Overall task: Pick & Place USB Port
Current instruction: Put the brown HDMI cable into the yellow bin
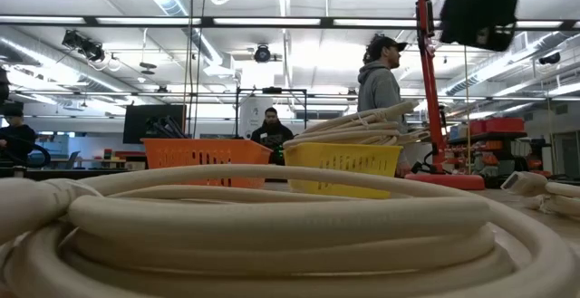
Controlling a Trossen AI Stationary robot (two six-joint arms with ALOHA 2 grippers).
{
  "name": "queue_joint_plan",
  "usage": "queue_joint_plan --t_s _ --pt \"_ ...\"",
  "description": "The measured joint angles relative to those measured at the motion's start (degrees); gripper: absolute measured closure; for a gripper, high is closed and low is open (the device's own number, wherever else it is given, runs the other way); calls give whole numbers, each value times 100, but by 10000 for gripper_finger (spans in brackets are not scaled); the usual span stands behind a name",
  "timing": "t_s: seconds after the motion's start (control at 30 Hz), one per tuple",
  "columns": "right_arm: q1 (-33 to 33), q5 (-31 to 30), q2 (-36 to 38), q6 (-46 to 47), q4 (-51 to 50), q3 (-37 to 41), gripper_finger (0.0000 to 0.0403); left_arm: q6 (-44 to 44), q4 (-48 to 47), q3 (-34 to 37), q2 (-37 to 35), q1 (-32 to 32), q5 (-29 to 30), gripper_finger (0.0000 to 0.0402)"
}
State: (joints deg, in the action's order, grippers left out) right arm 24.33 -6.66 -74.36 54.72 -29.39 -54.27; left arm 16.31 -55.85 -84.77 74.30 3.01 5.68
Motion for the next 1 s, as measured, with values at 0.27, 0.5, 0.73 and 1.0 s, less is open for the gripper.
queue_joint_plan --t_s 0.27,0.5,0.73,1.0 --pt "716 -153 0 1284 1073 941 293 261 -66 -4 -714 -2 225 250" --pt "979 -556 -14 1849 1893 1517 293 256 -153 -2 -844 -2 370 250" --pt "1071 -1393 19 1672 3308 2060 293 252 -160 -4 -840 -2 373 250" --pt "814 -692 62 1350 4289 2386 300 235 -169 -2 -835 -2 373 250"
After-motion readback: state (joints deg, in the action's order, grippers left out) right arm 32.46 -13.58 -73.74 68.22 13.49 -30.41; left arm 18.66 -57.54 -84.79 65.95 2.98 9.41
